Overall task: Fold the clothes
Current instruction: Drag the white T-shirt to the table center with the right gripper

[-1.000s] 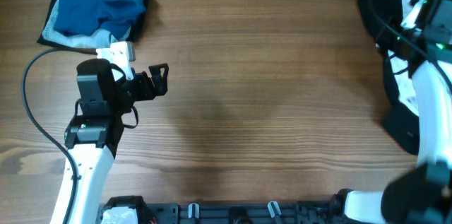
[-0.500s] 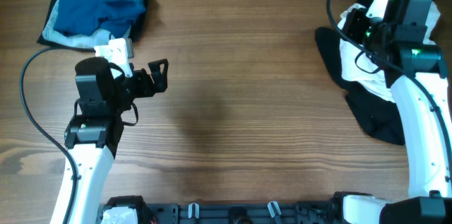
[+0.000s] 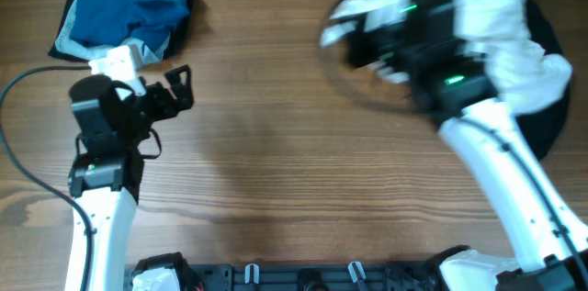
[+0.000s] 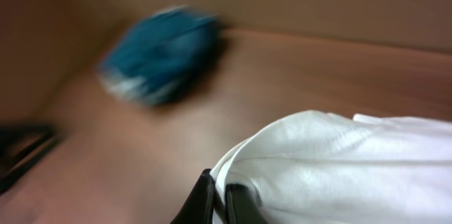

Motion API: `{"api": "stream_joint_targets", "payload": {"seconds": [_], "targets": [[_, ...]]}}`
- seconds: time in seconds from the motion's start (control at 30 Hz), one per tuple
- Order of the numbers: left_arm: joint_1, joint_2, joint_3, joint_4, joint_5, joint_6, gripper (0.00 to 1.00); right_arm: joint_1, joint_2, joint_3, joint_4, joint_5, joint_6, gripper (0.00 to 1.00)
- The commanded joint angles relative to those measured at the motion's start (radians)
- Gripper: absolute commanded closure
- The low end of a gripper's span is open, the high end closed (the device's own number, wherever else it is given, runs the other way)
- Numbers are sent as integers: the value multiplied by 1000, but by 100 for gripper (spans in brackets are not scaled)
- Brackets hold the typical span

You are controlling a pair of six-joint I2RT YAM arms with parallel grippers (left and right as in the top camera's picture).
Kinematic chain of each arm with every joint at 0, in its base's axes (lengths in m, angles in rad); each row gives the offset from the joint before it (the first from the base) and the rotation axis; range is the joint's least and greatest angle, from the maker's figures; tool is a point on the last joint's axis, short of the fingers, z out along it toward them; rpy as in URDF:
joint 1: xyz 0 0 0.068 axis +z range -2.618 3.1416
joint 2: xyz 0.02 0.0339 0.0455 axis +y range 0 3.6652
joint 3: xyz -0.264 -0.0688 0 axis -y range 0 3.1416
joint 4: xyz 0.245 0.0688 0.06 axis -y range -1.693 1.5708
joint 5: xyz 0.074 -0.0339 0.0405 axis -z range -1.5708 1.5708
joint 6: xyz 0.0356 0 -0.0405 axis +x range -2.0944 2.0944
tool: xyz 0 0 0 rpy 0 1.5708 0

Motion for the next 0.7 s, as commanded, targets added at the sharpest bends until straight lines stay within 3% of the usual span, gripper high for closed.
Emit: {"api": "stream_joint_targets", "payload": {"seconds": [0.0,0.1,0.27,0.37,0.47,0.57,0.6,0.67], "targets": [[73,-5,14,-33,-3,-16,1,220,61,10,10,3,10,96],[103,-5,14,-64,-3,-16,0,306,110,10,-14,38,7,95],[121,-3,14,-76,-3,-15,0,332,133,10,-26,-73,-18,89],[121,-3,14,-65,-3,-15,0,332,125,10,-27,-95,-31,73],[121,-3,14,-65,-3,-15,0,330,94,10,-43,-72,-99,43],[121,-3,14,-65,-3,-16,0,289,39,10,-97,182,-65,10],[121,-3,14,-66,-2,-16,1,251,17,10,-123,300,-28,4],[111,-2,14,-76,-2,-16,4,153,-13,10,-161,431,8,0]]}}
